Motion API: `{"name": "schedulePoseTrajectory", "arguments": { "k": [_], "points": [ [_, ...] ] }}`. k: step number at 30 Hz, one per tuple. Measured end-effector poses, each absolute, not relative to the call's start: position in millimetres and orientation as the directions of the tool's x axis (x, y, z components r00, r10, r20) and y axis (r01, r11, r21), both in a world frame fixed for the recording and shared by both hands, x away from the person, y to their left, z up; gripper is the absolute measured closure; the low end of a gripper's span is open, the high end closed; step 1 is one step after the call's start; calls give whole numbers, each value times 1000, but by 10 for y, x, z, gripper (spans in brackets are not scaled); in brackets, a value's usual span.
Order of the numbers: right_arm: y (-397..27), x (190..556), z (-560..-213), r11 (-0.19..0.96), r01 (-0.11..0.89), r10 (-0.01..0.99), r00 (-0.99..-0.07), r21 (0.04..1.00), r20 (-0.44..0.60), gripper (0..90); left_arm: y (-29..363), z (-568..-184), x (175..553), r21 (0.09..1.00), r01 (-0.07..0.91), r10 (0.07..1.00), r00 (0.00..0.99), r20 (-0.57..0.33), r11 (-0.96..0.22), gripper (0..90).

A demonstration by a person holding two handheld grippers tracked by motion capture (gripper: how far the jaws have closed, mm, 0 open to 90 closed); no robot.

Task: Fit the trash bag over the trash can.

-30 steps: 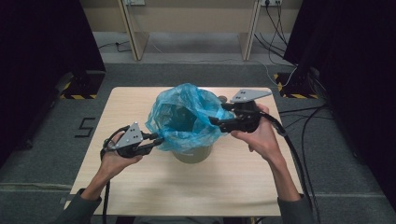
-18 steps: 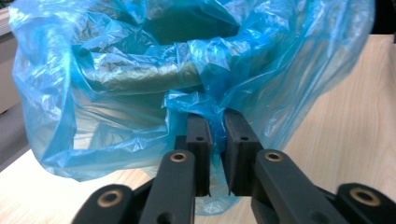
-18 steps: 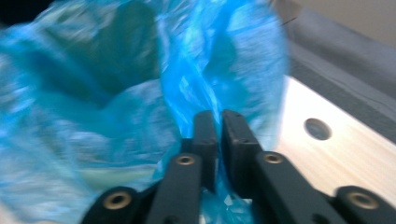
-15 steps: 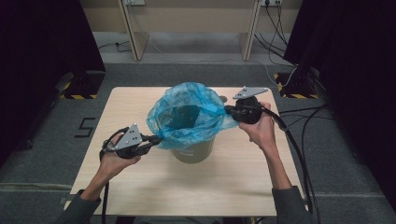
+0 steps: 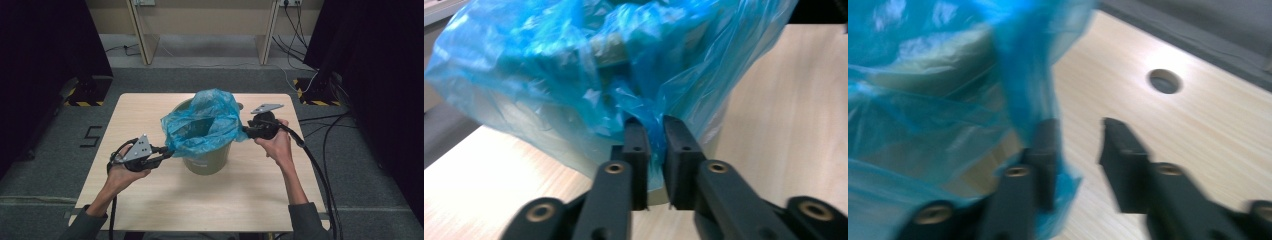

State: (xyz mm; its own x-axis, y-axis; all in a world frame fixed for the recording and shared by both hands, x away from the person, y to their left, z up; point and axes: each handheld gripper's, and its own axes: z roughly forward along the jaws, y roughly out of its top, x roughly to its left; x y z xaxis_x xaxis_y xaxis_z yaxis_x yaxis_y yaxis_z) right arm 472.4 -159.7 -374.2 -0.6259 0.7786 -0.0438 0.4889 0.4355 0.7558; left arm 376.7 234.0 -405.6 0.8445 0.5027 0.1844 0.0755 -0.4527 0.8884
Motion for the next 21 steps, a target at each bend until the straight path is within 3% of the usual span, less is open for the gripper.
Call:
{"name": "schedulePoseTrajectory", "arguments": {
  "k": [5, 12, 19, 21],
  "points": [
    [-1792, 4442, -3336, 318, 448, 802, -597, 835, 15, 373, 2246, -4000, 3645, 884, 58, 470, 862, 190, -464, 729],
    [-1669, 4016, -2974, 283, 341, 727, -686, 896, 32, 347, 2043, -3971, 3483, 868, 39, 423, 884, 201, -495, 691],
    [-1294, 3887, -3312, 370, 373, 706, -709, 851, 4, 309, 2060, -3861, 3349, 879, 39, 415, 891, 185, -475, 518],
    [-1291, 3882, -3376, 365, 385, 707, -707, 848, 16, 348, 2129, -3764, 3316, 890, 36, 422, 889, 180, -455, 489]
  ]
}}
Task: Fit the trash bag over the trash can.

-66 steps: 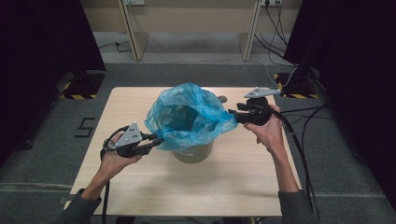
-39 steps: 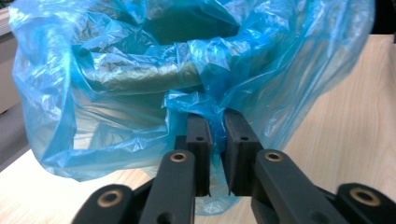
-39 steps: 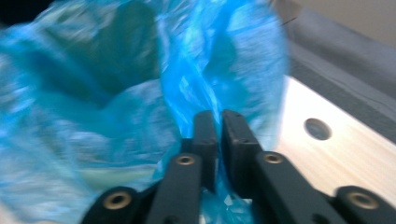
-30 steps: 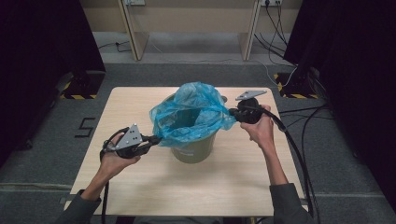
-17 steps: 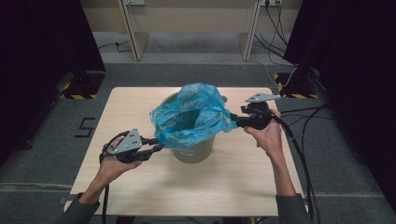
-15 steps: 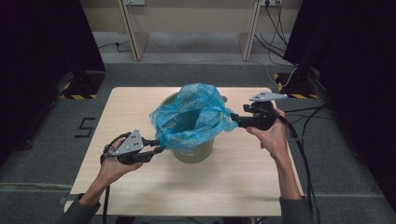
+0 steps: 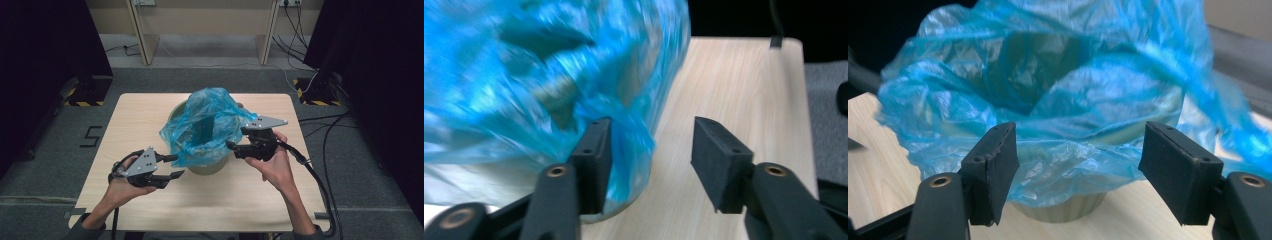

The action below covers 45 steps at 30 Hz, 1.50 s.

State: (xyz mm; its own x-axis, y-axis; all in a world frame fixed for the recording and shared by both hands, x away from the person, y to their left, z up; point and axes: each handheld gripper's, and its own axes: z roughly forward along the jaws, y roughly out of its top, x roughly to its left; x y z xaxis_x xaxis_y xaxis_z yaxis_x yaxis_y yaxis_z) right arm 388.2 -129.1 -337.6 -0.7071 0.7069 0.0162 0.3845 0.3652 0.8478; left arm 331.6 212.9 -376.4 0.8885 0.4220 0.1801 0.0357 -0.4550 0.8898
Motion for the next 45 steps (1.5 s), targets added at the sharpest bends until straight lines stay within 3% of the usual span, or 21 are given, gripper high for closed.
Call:
{"name": "schedulePoseTrajectory", "arguments": {
  "k": [6, 8, 9, 15, 18, 24, 29, 37, 39, 41, 45],
  "points": [
    [-1328, 3876, -3487, 386, 391, 668, -743, 836, 40, 613, 2269, -3471, 3395, 921, 39, 456, 877, 154, -387, 459],
    [-1344, 3883, -3506, 379, 397, 656, -753, 836, 59, 646, 2274, -3411, 3483, 926, 54, 473, 870, 140, -374, 449],
    [-1382, 3903, -3537, 378, 407, 655, -753, 831, 71, 718, 2271, -3369, 3594, 931, 71, 498, 858, 126, -358, 446],
    [-1393, 3925, -3648, 422, 388, 639, -768, 819, 35, 897, 2226, -3332, 4065, 927, 157, 591, 803, 81, -341, 391],
    [-1401, 3962, -3702, 438, 388, 647, -763, 811, 15, 900, 2191, -3350, 4183, 918, 176, 602, 794, 81, -356, 405],
    [-1459, 4115, -3892, 459, 413, 669, -744, 787, 0, 900, 2251, -3415, 4491, 904, 181, 626, 772, 114, -388, 782],
    [-1502, 4233, -4014, 449, 433, 680, -733, 781, 15, 900, 2427, -3492, 4627, 914, 203, 669, 737, 94, -352, 857],
    [-1482, 4324, -4148, 445, 451, 682, -730, 774, 34, 897, 2543, -3819, 4726, 901, 254, 684, 726, 62, -351, 842],
    [-1478, 4311, -4144, 440, 470, 697, -716, 765, 39, 773, 2542, -3865, 4724, 898, 264, 685, 727, 55, -353, 794],
    [-1502, 4250, -4074, 435, 473, 713, -701, 766, 28, 643, 2568, -3860, 4675, 903, 267, 688, 724, 42, -337, 657],
    [-1621, 4065, -3788, 406, 435, 737, -676, 804, -6, 508, 2646, -3736, 4535, 913, 254, 701, 711, 49, -321, 485]
  ]
}}
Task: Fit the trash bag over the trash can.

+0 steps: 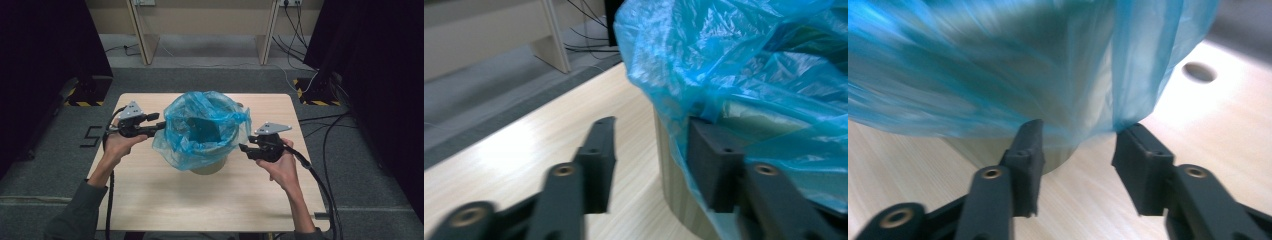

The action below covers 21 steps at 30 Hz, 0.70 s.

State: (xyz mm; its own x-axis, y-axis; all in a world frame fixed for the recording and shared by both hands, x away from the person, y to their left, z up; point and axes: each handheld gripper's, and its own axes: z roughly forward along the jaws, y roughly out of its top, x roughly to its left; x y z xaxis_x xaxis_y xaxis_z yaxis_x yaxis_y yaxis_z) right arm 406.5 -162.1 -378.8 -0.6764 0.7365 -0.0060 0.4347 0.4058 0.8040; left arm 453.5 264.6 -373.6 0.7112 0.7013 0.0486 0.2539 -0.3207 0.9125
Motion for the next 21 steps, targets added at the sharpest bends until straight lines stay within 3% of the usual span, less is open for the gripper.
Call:
{"name": "schedulePoseTrajectory", "arguments": {
  "k": [3, 7, 16, 19, 21],
  "points": [
    [-1674, 3945, -3569, 374, 391, 747, -665, 841, -23, 459, 2689, -3639, 4381, 922, 237, 705, 707, 53, -307, 401],
    [-1653, 3925, -3387, 339, 356, 758, -651, 871, -29, 421, 2638, -3614, 4189, 927, 227, 676, 736, 37, -298, 353],
    [-1441, 4331, -3199, 317, 342, 757, -653, 885, -18, 365, 2422, -3699, 3814, 951, 211, 572, 819, -46, -224, 264],
    [-1335, 4474, -3174, 338, 342, 750, -660, 877, -32, 384, 2357, -3710, 3757, 954, 196, 558, 829, -37, -227, 254],
    [-1288, 4555, -3167, 361, 337, 731, -681, 870, -39, 473, 2271, -3728, 3710, 948, 160, 556, 831, 20, -274, 303]
  ]
}}
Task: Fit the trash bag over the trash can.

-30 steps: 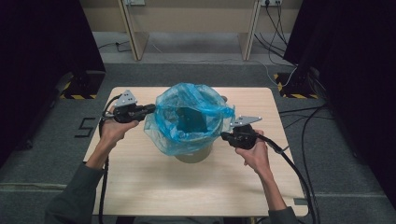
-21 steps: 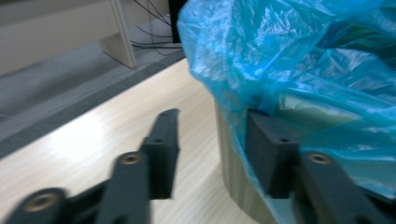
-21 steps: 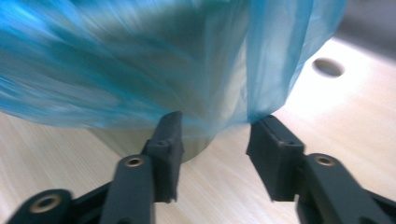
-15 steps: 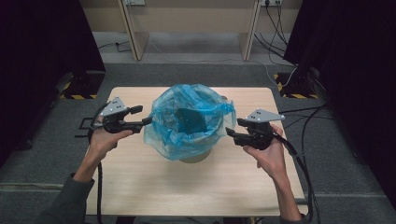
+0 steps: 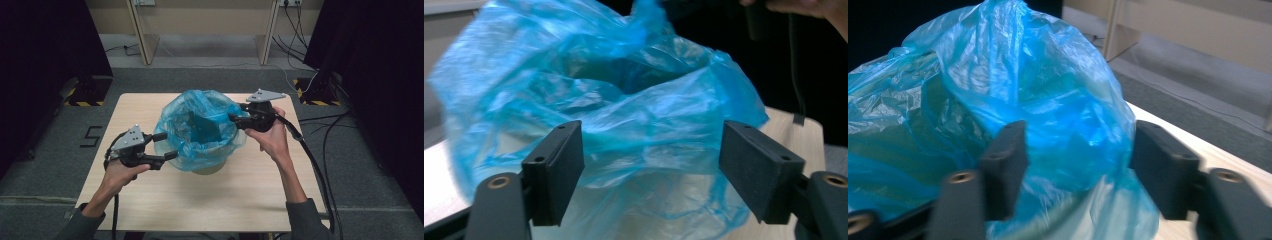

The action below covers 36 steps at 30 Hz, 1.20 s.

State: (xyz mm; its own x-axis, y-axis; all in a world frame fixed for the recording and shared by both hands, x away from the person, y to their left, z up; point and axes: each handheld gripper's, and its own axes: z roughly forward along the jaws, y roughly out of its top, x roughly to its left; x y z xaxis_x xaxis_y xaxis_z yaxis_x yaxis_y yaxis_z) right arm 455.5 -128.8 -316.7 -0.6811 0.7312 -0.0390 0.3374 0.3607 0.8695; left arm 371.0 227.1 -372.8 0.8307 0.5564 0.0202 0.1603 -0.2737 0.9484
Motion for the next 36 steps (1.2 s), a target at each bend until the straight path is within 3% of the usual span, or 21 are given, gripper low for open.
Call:
{"name": "schedulePoseTrajectory", "arguments": {
  "k": [1, 2, 3, 6, 8, 10, 14, 25, 31, 36],
  "points": [
    [-1268, 4590, -3167, 372, 339, 729, -683, 864, -46, 519, 2240, -3750, 3700, 944, 147, 559, 828, 47, -296, 347],
    [-1268, 4590, -3167, 372, 339, 729, -683, 864, -46, 519, 2240, -3750, 3700, 944, 147, 559, 828, 47, -296, 470],
    [-1249, 4648, -3178, 388, 339, 722, -690, 857, -54, 615, 2230, -3765, 3693, 942, 132, 557, 828, 66, -307, 470],
    [-1261, 4746, -3203, 405, 344, 717, -695, 847, -60, 728, 2226, -3802, 3673, 936, 90, 529, 841, 111, -340, 701],
    [-1299, 4822, -3225, 402, 354, 720, -692, 844, -53, 789, 2222, -3848, 3668, 929, 76, 511, 850, 130, -362, 803],
    [-1341, 4902, -3244, 391, 367, 729, -683, 844, -41, 826, 2222, -3910, 3679, 919, 78, 500, 855, 138, -387, 861],
    [-1416, 5089, -3330, 377, 406, 759, -650, 832, -27, 868, 2228, -4071, 3756, 901, 103, 503, 853, 138, -422, 893],
    [-1376, 5378, -3784, 369, 479, 739, -671, 797, 62, 893, 2310, -4336, 3926, 875, 150, 534, 834, 138, -460, 861],
    [-1447, 5290, -3701, 350, 503, 796, -604, 790, 32, 579, 2383, -4168, 3783, 884, 155, 527, 842, 115, -440, 574],
    [-1590, 5023, -3469, 272, 485, 821, -568, 831, 64, 429, 2418, -3967, 3612, 881, 131, 532, 833, 151, -455, 411]
  ]
}}
